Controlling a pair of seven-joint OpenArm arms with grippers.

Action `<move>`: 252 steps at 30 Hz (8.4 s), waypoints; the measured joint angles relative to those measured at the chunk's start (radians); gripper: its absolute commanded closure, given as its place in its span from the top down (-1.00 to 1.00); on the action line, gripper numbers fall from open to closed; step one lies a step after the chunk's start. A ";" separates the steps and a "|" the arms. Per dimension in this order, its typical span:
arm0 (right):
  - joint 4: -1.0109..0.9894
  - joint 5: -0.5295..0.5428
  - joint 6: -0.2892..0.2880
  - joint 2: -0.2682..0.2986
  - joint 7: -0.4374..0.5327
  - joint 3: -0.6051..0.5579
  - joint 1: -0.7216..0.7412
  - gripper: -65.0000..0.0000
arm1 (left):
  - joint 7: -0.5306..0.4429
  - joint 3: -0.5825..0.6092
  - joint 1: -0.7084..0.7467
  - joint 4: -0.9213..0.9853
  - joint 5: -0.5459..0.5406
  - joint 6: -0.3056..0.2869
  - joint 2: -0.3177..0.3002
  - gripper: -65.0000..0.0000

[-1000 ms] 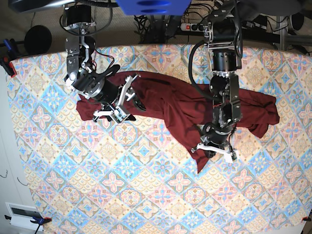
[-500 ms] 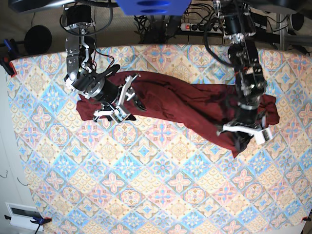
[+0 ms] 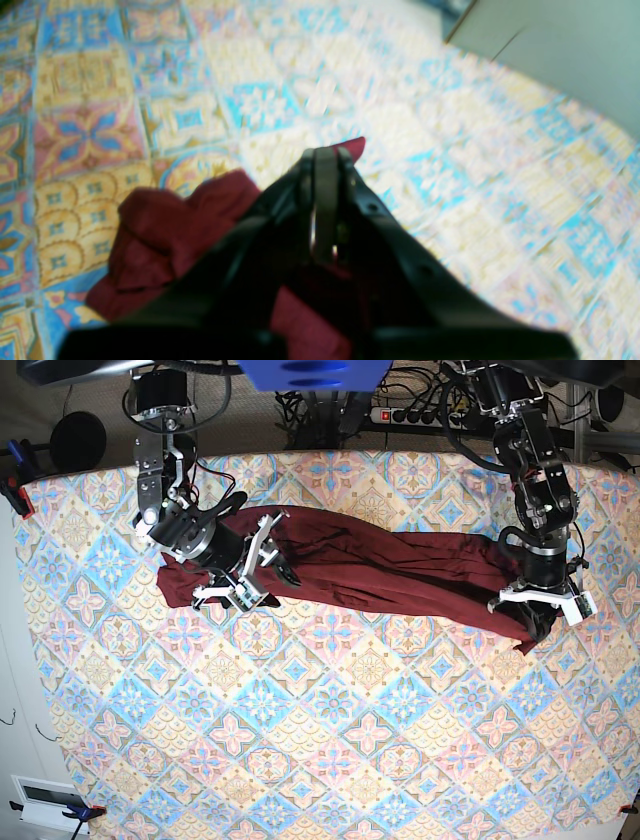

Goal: Layout the t-shirt on the table in an organized manner, then fold the t-shirt properly
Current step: 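Drag the grasped shirt section with the left gripper back toward its end, then straighten the shirt strip with the left gripper, pulling its end outward, then fold the strip end with the left gripper toward the right gripper, then release the folded end and lift the left gripper away, then grasp both ends of the folded strip with both grippers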

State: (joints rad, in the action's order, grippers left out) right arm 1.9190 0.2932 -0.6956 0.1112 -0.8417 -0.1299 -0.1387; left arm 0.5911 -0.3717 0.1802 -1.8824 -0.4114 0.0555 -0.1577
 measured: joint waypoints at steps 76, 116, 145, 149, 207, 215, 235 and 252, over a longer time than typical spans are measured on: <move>0.022 0.000 -0.003 0.000 0.003 -0.001 -0.020 -0.26 | 0.269 0.134 -0.253 0.821 -0.119 -0.362 -0.404 0.32; 0.022 -0.001 0.000 -0.001 0.002 -0.001 -0.020 -0.26 | 0.415 -0.242 0.051 0.368 -0.351 -0.494 -0.454 -1.00; 0.031 -0.001 0.000 -0.001 -0.001 0.073 -0.065 -0.26 | 0.662 0.047 0.002 0.032 -0.394 -0.494 -0.111 -1.00; 0.031 0.000 0.000 -0.003 0.003 0.073 -0.058 -0.26 | 0.661 0.105 -0.002 0.032 -0.394 -0.494 -0.114 -1.00; 0.032 0.000 0.000 0.034 0.003 0.068 -0.067 -0.26 | 0.666 0.078 0.248 0.045 -0.130 -0.497 -0.396 0.00; 0.032 0.000 0.000 0.034 0.003 0.070 -0.067 -0.26 | 0.586 0.093 0.252 0.141 -0.060 -0.497 -0.372 0.00; 0.032 0.001 0.000 0.033 0.003 0.072 -0.067 -0.26 | 0.581 0.235 0.254 0.067 -0.159 -0.502 -0.355 -1.00; 0.032 0.014 0.000 0.033 0.004 0.150 -0.083 -0.26 | 0.594 0.148 0.152 -0.089 -0.435 -0.498 -0.126 -1.00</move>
State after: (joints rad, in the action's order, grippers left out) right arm 1.9507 0.3077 -0.6952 0.1444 -0.8379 0.0200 -0.2218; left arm 1.1847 -0.2241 0.3325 -1.9709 -0.8463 -0.4423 -0.2836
